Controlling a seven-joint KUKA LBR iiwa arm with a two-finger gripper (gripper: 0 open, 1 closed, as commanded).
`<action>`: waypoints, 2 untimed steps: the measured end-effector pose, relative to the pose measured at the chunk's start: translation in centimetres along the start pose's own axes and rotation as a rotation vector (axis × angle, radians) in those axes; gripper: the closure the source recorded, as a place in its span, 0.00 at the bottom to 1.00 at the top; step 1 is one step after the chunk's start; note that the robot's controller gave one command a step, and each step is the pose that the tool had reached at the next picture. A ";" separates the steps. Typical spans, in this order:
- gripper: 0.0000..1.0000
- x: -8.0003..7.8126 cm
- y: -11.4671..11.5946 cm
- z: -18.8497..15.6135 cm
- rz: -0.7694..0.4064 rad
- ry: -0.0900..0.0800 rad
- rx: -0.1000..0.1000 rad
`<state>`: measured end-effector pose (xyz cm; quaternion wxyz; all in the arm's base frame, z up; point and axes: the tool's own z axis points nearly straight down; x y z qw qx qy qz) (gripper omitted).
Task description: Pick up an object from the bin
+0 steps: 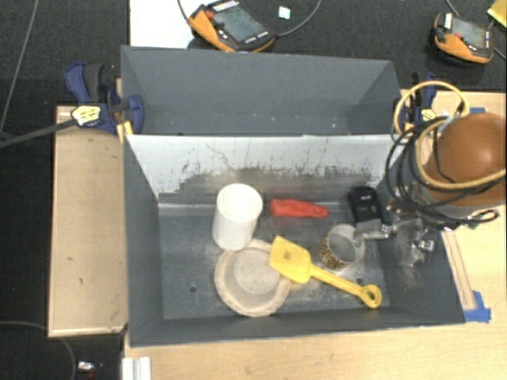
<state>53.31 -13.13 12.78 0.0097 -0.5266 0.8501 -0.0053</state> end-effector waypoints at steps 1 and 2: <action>1.00 -4.1 6.2 5.3 -0.321 0.001 0.007; 1.00 -4.0 6.2 5.3 -0.322 0.001 0.007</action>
Offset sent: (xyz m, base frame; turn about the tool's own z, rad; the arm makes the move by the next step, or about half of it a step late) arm 0.0000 0.0000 0.0000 0.0000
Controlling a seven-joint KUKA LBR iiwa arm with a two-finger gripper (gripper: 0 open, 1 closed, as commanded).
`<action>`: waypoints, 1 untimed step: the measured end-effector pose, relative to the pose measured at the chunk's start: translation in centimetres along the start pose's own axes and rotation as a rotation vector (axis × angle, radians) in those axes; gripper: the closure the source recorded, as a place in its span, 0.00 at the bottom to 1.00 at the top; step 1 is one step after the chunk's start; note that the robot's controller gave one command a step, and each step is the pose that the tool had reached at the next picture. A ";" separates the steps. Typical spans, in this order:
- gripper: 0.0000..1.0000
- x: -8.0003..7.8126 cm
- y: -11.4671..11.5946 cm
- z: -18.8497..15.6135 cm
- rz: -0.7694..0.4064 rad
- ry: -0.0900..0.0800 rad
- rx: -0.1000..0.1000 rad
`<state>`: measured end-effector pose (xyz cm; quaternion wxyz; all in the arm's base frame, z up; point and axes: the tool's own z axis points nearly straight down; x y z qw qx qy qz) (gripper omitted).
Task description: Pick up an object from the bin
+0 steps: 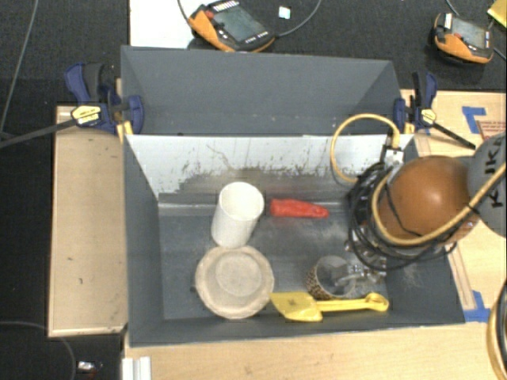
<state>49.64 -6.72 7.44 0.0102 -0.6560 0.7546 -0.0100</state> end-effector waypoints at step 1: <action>1.00 0.1 0.5 -10.9 0.011 -0.002 -0.009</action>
Offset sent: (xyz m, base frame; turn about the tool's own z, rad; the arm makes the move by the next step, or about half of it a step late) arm 0.0041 -0.0082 0.1392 0.0196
